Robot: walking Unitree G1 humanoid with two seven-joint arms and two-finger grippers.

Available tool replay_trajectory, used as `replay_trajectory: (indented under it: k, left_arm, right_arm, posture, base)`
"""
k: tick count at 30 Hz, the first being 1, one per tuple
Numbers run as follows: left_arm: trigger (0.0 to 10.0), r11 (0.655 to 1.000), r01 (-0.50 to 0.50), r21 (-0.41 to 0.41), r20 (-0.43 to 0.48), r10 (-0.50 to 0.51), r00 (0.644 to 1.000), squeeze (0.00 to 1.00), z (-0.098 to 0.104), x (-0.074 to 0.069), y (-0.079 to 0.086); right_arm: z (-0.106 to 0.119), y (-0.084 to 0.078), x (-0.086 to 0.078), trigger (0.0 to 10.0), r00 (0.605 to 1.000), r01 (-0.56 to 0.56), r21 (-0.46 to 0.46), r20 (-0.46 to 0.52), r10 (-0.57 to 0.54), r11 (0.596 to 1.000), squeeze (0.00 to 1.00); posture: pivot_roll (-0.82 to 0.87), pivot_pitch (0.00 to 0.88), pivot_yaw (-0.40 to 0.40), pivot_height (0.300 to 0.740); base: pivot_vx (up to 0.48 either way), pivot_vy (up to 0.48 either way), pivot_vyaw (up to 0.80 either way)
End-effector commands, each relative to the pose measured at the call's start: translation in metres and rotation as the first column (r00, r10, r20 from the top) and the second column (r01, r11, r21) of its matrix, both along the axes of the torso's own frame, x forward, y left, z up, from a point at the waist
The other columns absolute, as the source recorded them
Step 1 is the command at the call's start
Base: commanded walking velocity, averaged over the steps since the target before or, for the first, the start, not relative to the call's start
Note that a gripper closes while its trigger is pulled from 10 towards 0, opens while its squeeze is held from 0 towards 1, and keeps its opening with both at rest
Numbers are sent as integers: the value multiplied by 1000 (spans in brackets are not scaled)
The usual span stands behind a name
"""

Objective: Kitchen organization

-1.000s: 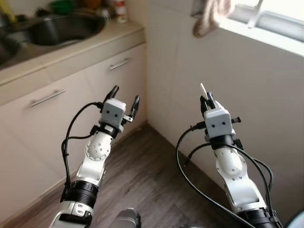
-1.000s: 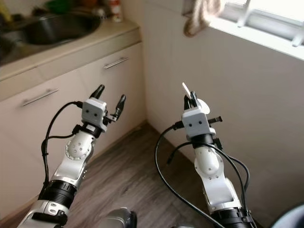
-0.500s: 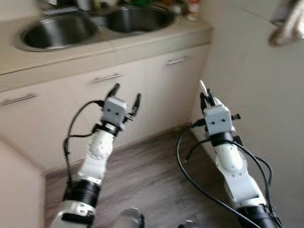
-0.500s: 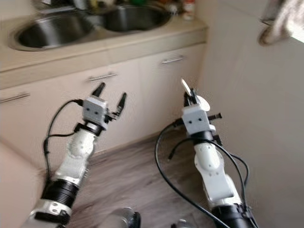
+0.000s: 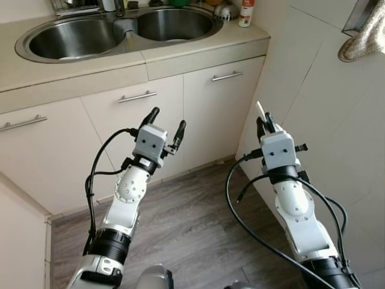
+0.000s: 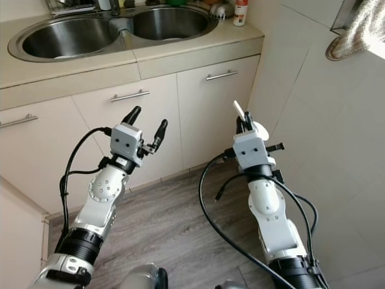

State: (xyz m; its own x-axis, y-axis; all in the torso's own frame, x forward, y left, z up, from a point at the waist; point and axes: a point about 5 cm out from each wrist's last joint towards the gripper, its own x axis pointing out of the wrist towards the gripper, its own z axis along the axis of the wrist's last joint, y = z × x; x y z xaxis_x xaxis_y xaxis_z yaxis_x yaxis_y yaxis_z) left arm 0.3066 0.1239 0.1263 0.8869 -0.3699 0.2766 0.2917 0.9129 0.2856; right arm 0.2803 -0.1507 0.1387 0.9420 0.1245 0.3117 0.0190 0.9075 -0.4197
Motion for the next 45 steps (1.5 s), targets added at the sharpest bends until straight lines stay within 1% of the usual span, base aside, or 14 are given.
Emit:
replay_trajectory:
  k: [1, 3, 7, 8, 14, 19, 21, 24, 27, 28, 31, 35, 40, 45]
  left_arm:
    - [10000, 1000, -6, -2, 19, 6, 1000, 0, 5, 1, 3]
    - [10000, 1000, -12, -4, 31, 12, 999, 0, 7, 2, 4]
    - [10000, 999, -33, -13, 59, 33, 998, 0, 12, 3, 7]
    - [10000, 999, -33, -13, 59, 33, 998, 0, 12, 3, 7]
    - [10000, 999, -32, -12, 63, 32, 998, 0, 12, 3, 7]
    - [10000, 999, -37, -13, 73, 38, 997, 0, 14, 4, 7]
    - [10000, 999, -40, -14, 75, 41, 996, 0, 14, 4, 8]
    - [10000, 999, -44, -15, 79, 45, 996, 0, 14, 4, 8]
    - [10000, 999, -46, -16, 81, 47, 996, 0, 15, 4, 8]
    - [10000, 999, -48, -16, 83, 49, 995, 0, 15, 4, 8]
    - [10000, 999, -49, -16, 84, 50, 995, 0, 15, 5, 8]
    - [10000, 999, -51, -17, 90, 53, 995, 0, 16, 5, 8]
    - [10000, 998, -64, -20, 110, 65, 992, 0, 21, 7, 10]
    - [10000, 997, -68, -20, 115, 70, 991, 0, 22, 7, 11]
  right_arm:
    - [5, 4, 2, 10000, 1000, -13, 3, 18, 13, 1000, 0]
    - [7, 5, 2, 10000, 999, -17, 16, 36, 16, 1000, 0]
    - [18, 2, 2, 10000, 995, -2, 31, 96, -1, 1000, 0]
    - [18, 2, 2, 10000, 995, -2, 31, 96, -1, 1000, 0]
    - [24, 3, 3, 10000, 992, 4, -11, 129, -2, 1000, 0]
    - [27, 5, 3, 10000, 989, 11, -48, 149, -4, 999, 0]
    - [30, 4, 3, 10000, 985, 11, -25, 171, -7, 1000, 0]
    - [35, 1, 3, 10000, 981, 19, 3, 195, -19, 1000, 0]
    - [37, 1, 3, 10000, 979, 23, -5, 204, -22, 1000, 0]
    - [38, 2, 4, 10000, 978, 27, -27, 209, -21, 999, 0]
    - [39, 2, 4, 10000, 977, 29, -42, 214, -19, 999, 0]
    - [42, 3, 3, 10000, 972, 27, -24, 235, -20, 999, 0]
    - [48, -2, 4, 10000, 966, 38, 5, 255, -38, 999, 0]
    - [49, -2, 5, 10000, 966, 38, 3, 257, -38, 999, 0]
  posture:
    - [57, 7, -24, 740]
    - [58, 6, -24, 740]
    - [64, 0, -24, 740]
    - [64, 0, -24, 740]
    - [63, 0, -23, 740]
    - [63, 0, -22, 740]
    - [67, 0, -24, 740]
    - [67, 0, -25, 740]
    - [67, 0, -25, 740]
    - [68, 0, -25, 740]
    - [68, 0, -25, 740]
    - [68, 0, -23, 740]
    - [68, 0, -22, 740]
    - [70, 0, -22, 740]
  base:
    - [341, 0, 800]
    - [349, 0, 800]
    - [335, 0, 0]
    - [315, 0, 0]
    - [305, 0, 0]
    - [305, 0, 800]
    - [302, 0, 800]
    - [305, 0, 0]
    - [305, 0, 0]
    - [307, 0, 569]
    - [307, 0, 723]
    - [304, 0, 800]
    - [307, 0, 0]
    - [300, 0, 0]
